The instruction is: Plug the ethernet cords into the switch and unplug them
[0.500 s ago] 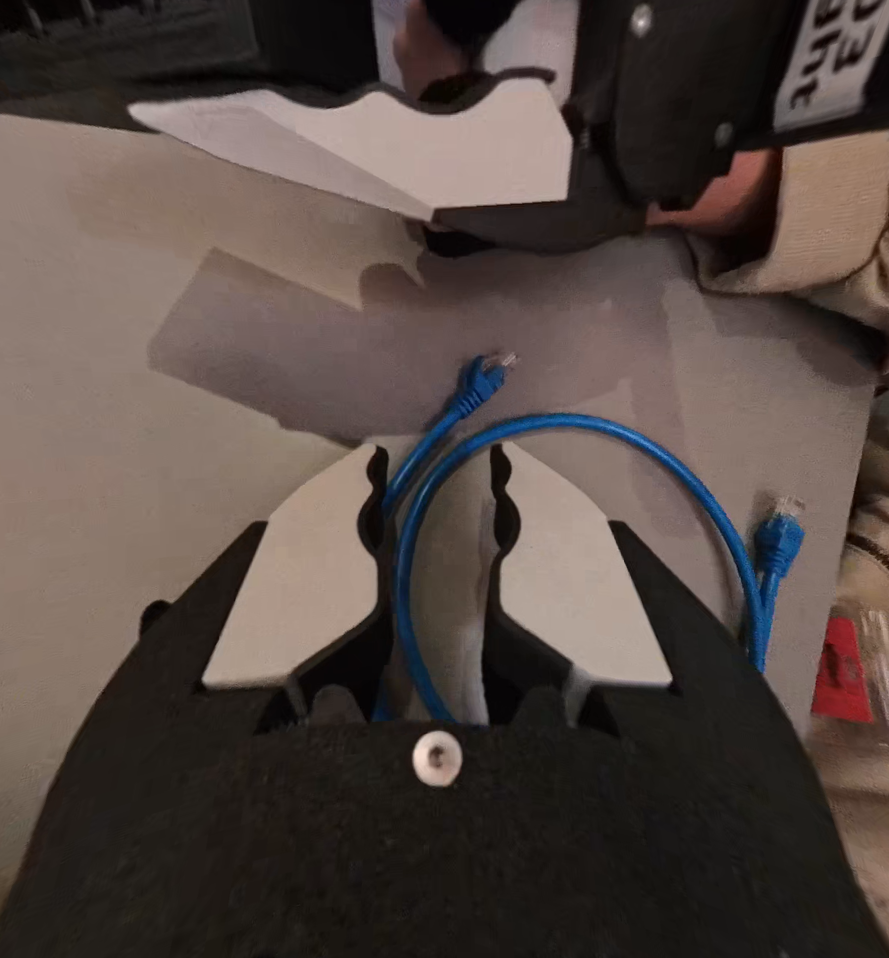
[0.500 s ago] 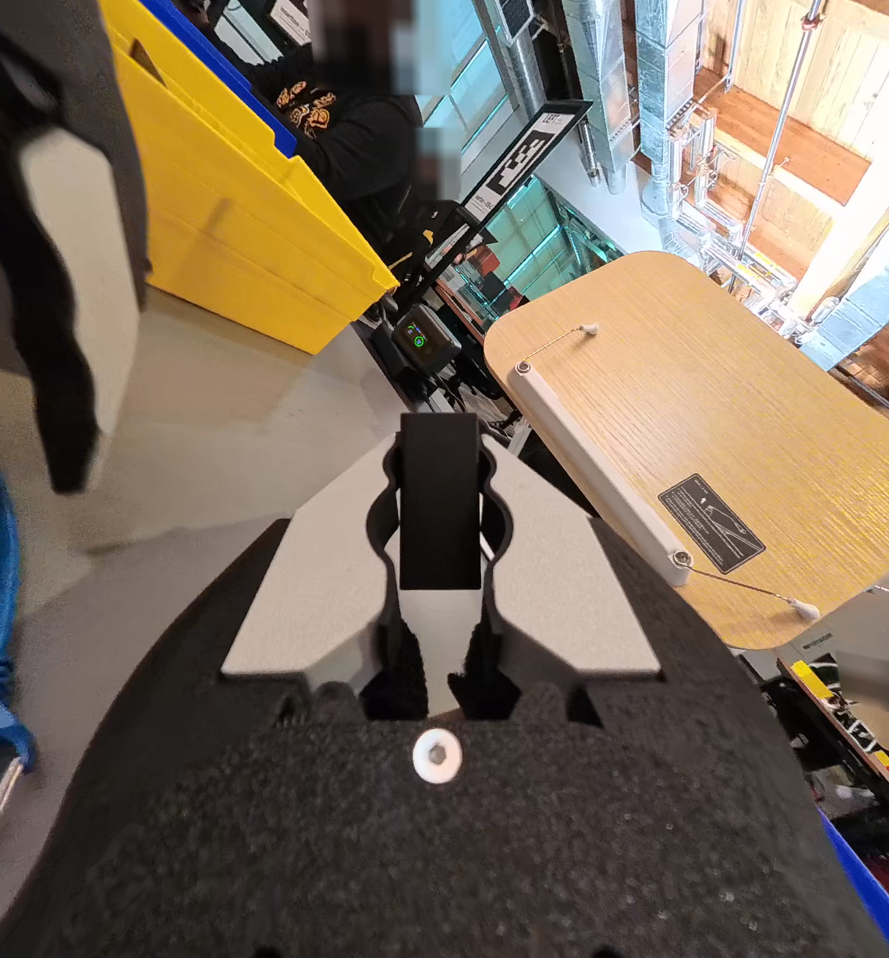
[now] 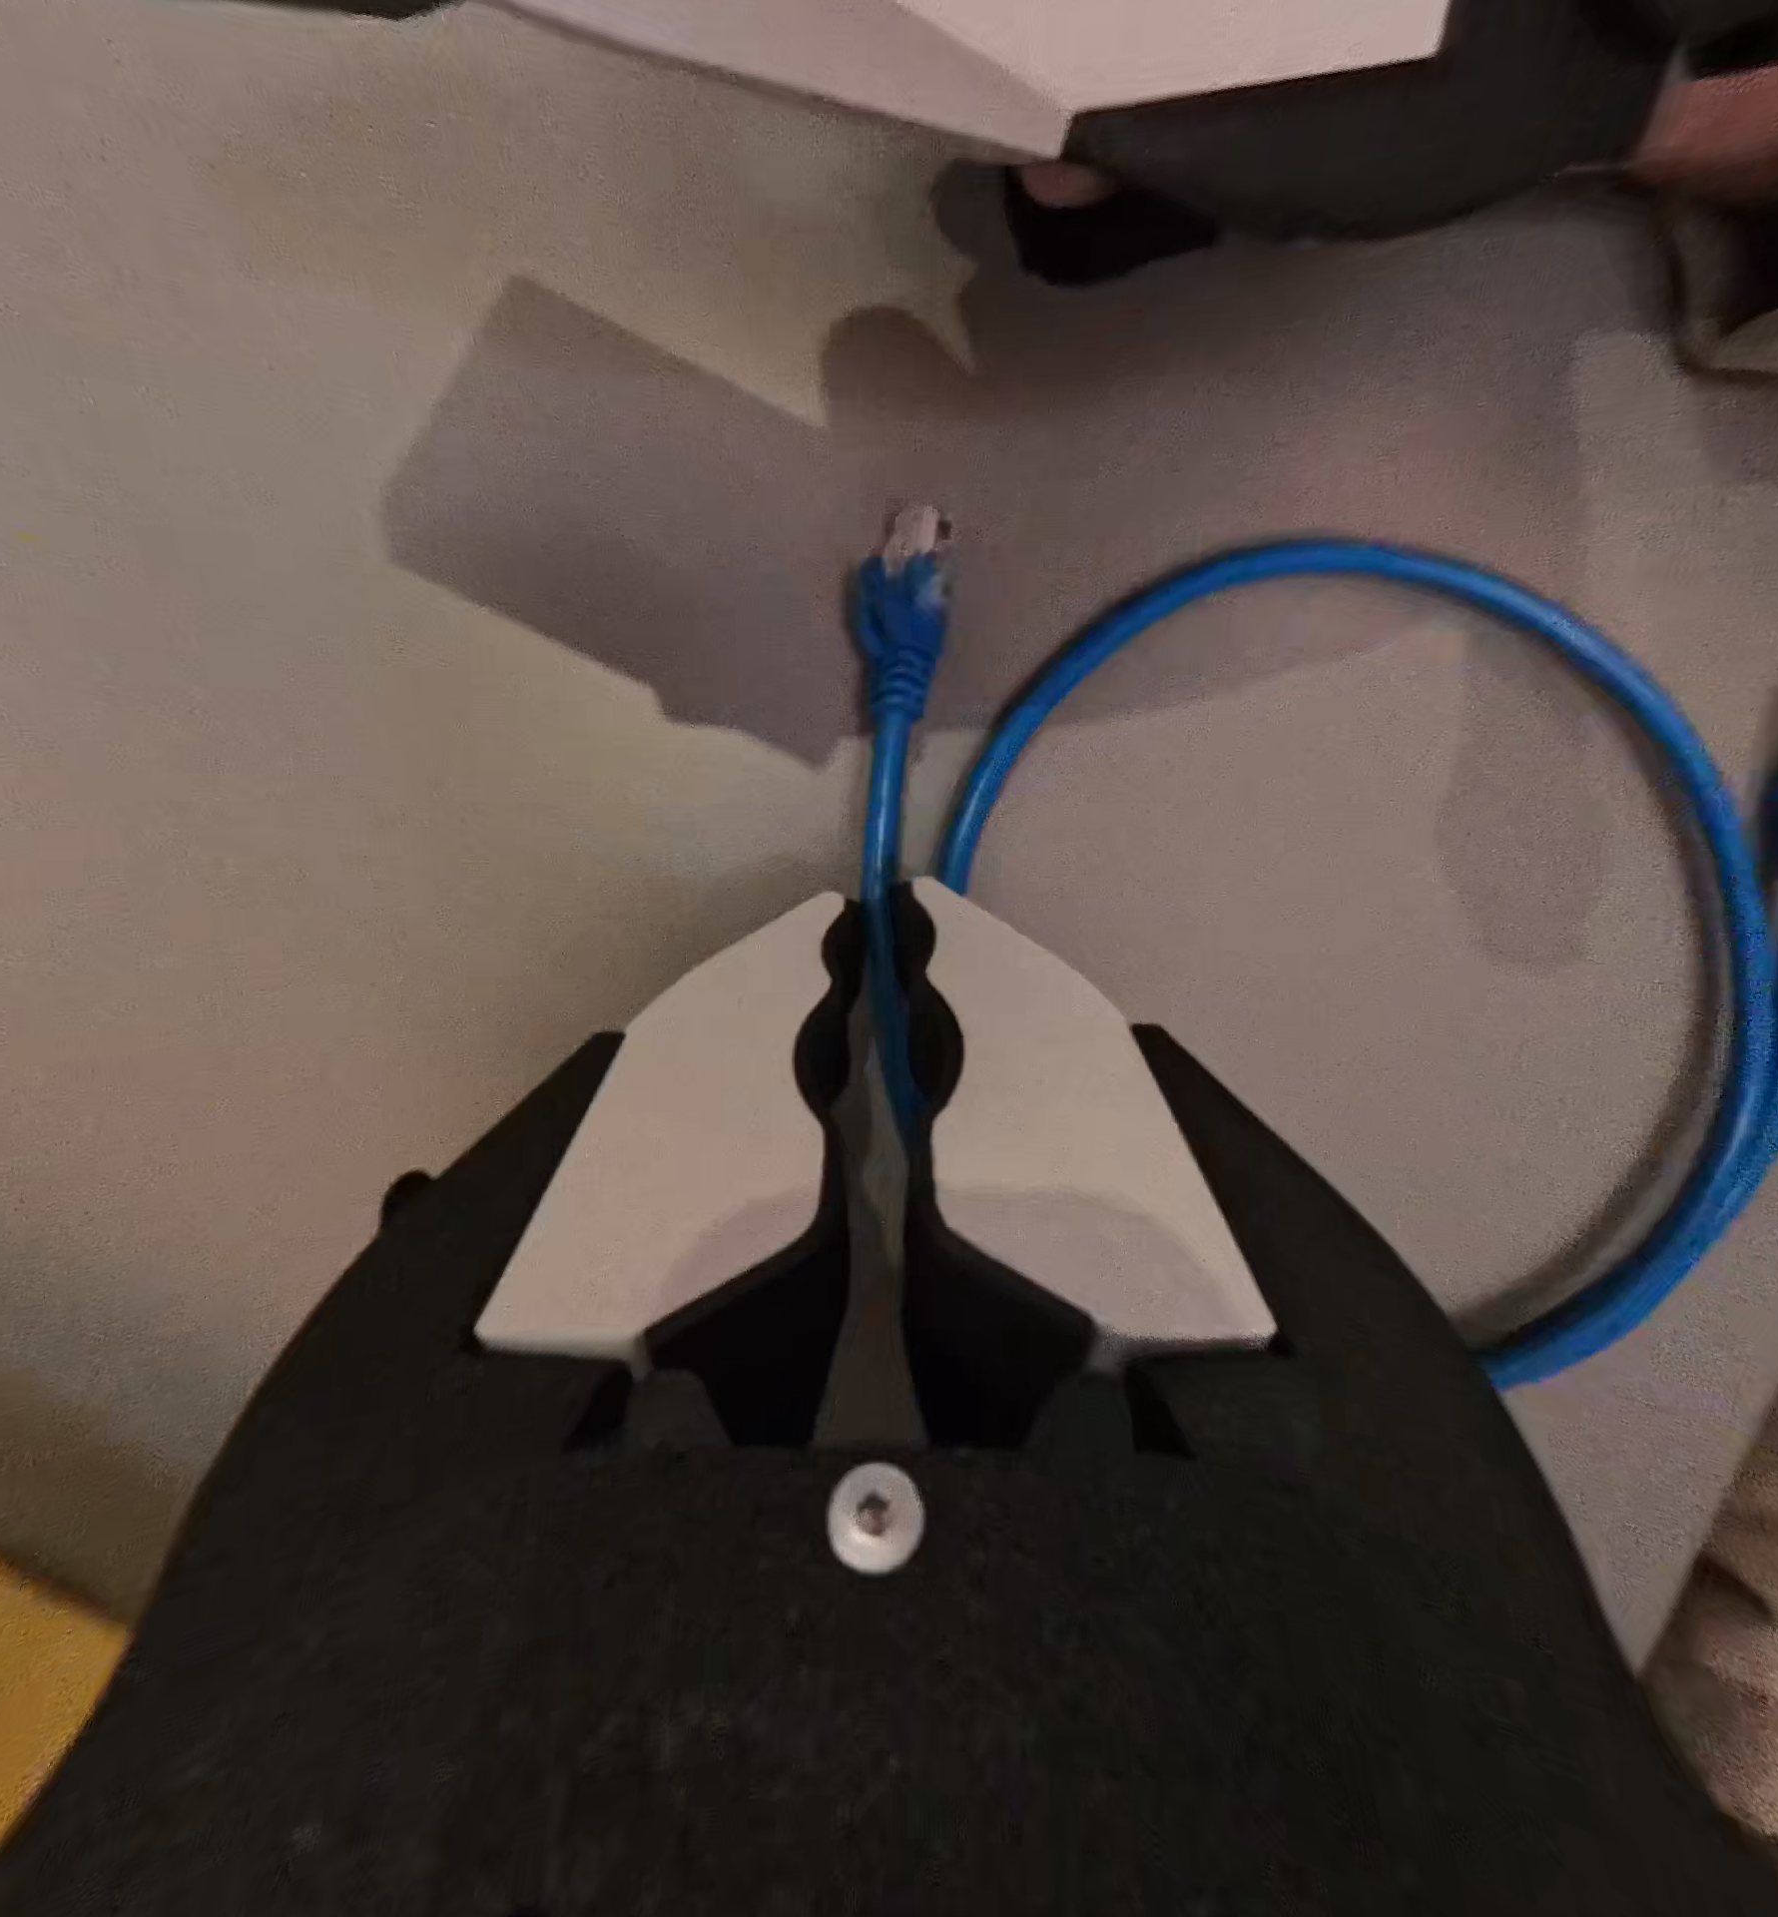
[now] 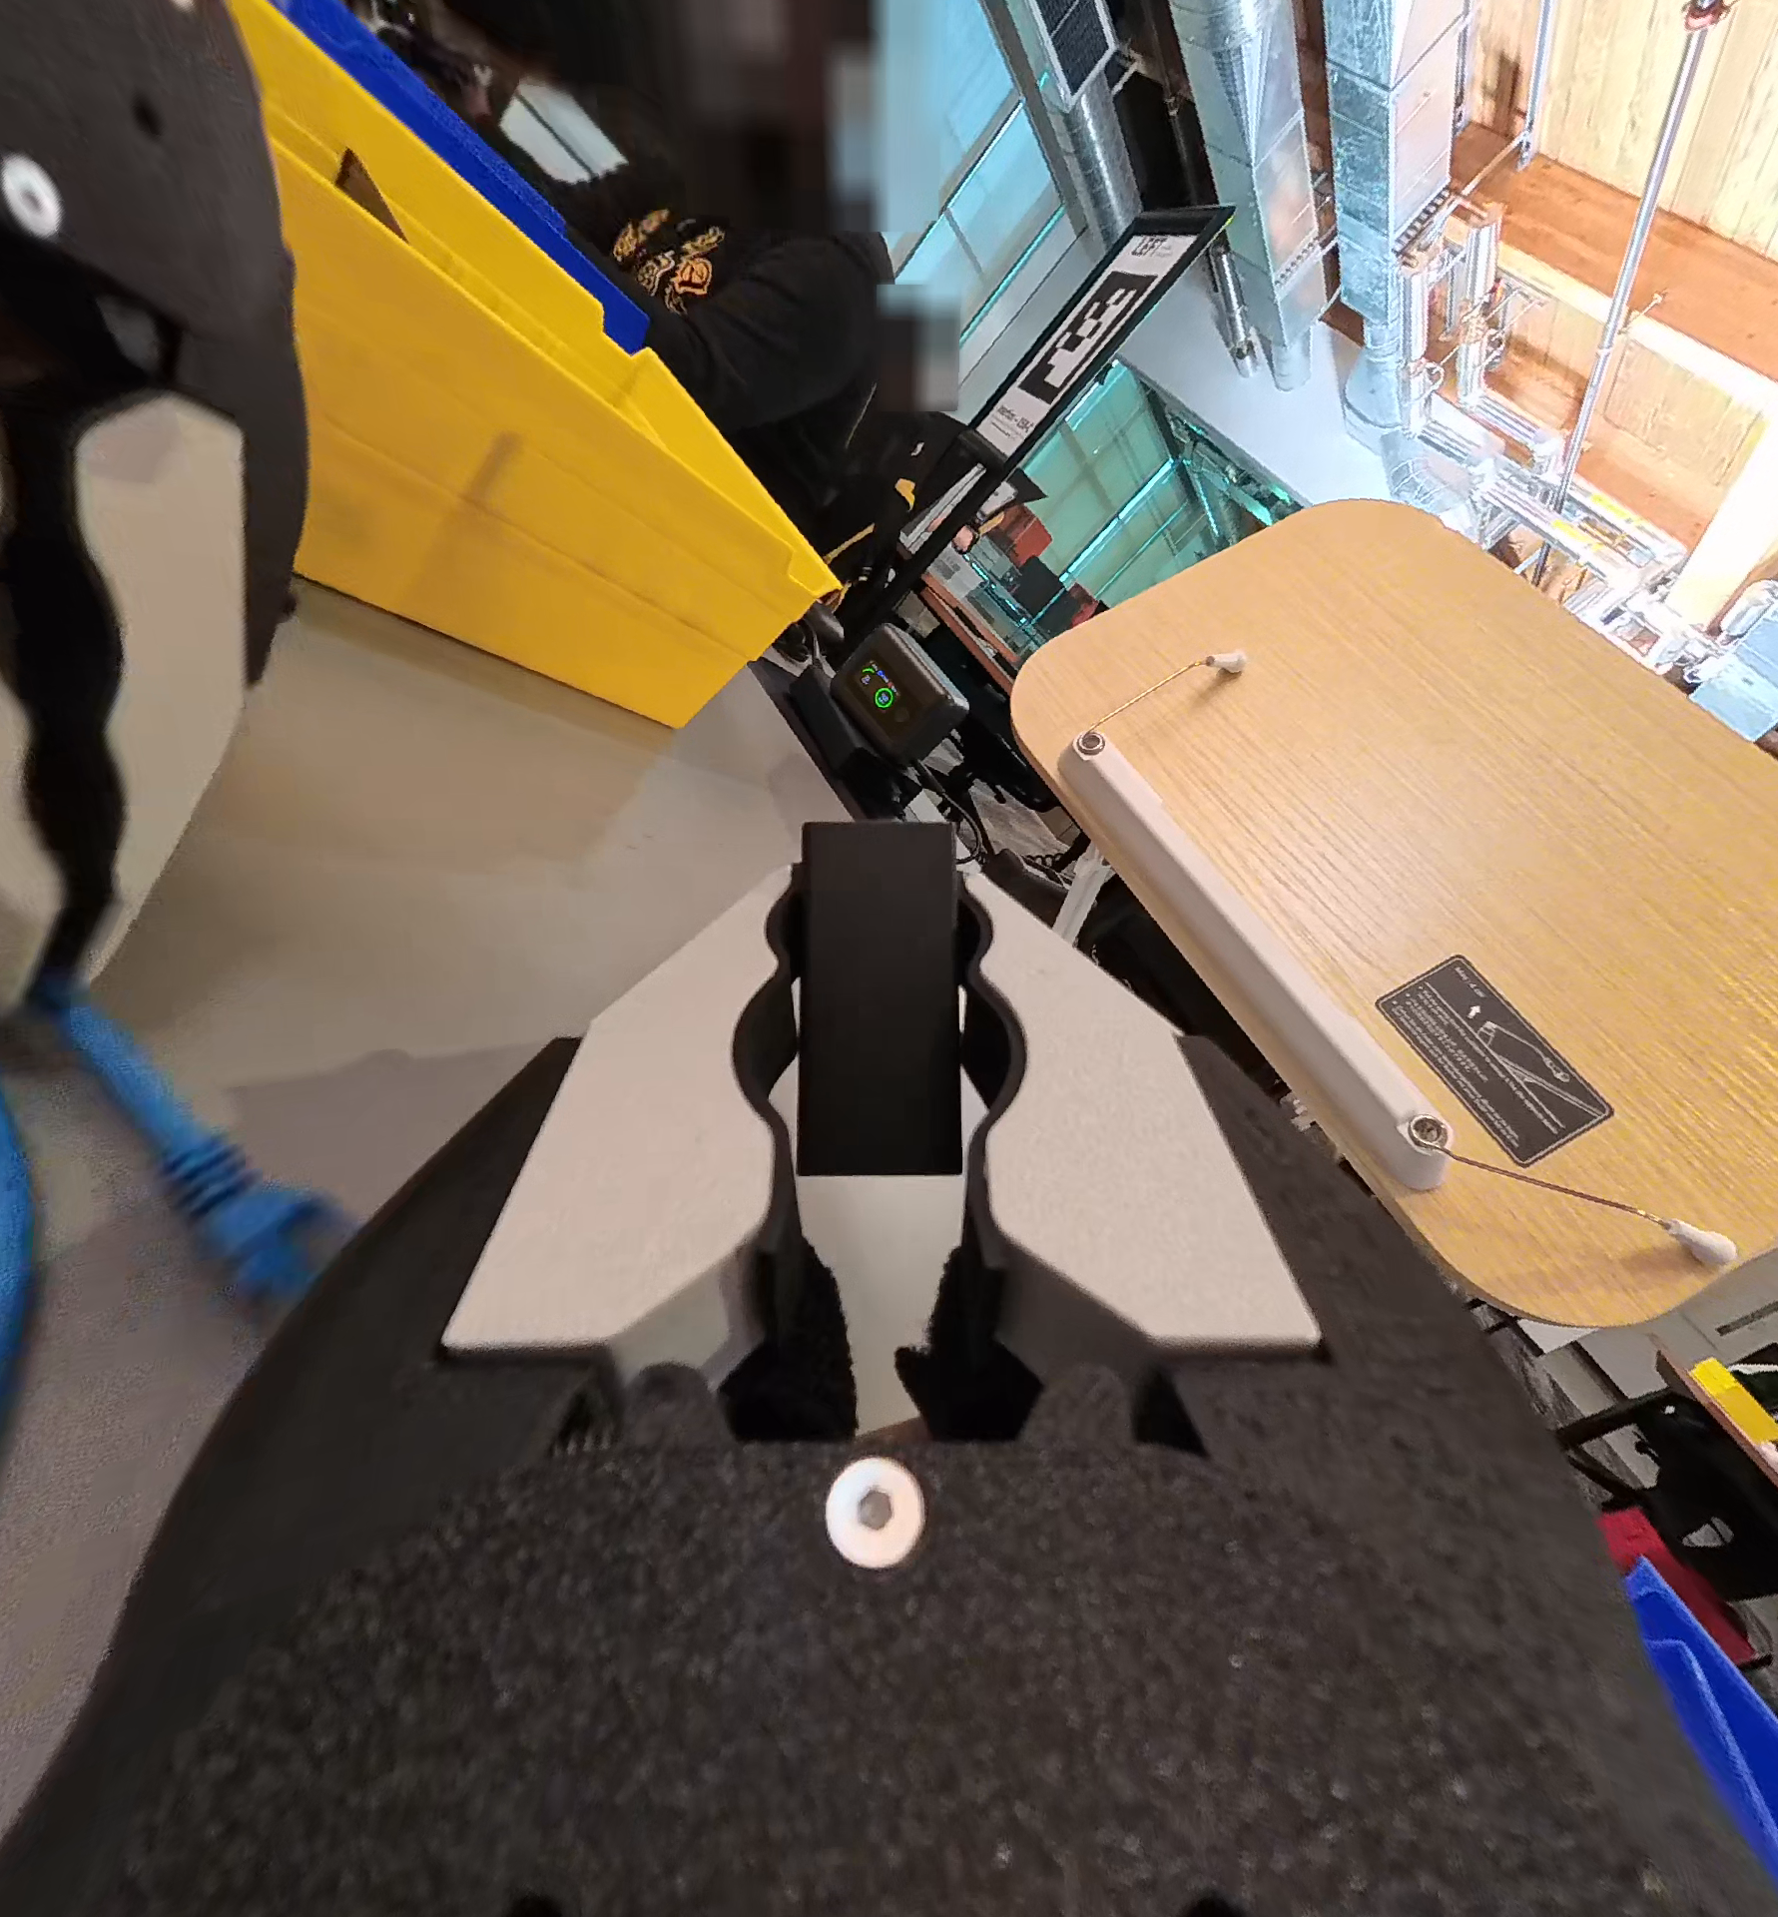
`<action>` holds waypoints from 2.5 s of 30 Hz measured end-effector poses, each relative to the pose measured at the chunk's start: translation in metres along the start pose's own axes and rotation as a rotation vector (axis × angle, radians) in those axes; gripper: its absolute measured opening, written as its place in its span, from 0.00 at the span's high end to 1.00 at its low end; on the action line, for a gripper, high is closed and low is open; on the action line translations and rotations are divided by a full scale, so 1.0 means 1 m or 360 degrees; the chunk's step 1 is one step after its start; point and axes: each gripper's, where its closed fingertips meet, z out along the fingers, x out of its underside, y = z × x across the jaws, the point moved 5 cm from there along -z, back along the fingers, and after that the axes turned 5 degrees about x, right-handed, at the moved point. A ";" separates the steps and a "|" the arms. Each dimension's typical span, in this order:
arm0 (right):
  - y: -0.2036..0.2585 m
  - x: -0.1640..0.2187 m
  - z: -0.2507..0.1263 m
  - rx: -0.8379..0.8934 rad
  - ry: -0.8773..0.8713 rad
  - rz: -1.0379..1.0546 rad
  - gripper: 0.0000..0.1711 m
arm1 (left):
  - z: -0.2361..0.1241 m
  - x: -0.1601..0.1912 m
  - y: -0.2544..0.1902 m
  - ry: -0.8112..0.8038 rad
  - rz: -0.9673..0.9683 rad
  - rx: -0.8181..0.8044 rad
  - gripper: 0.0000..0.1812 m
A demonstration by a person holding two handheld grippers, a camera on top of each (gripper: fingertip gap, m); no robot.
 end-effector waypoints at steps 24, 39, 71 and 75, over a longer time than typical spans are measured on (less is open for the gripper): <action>0.050 -0.015 -0.012 -0.0342 -0.0231 -0.0369 0.85 | -0.091 -0.016 -0.010 0.0211 0.0452 -0.0555 0.97; 0.053 0.002 -0.008 -0.0368 0.0046 -0.0365 0.85 | -0.082 -0.009 -0.010 0.0219 0.0281 -0.0428 0.97; 0.044 -0.046 -0.014 -0.0414 0.0315 -0.0095 0.72 | -0.054 -0.042 -0.004 -0.0539 -0.0530 -0.0295 0.46; 0.051 -0.041 -0.009 -0.0369 0.0409 -0.0140 0.84 | -0.046 -0.043 -0.009 -0.0543 -0.0581 -0.0400 0.45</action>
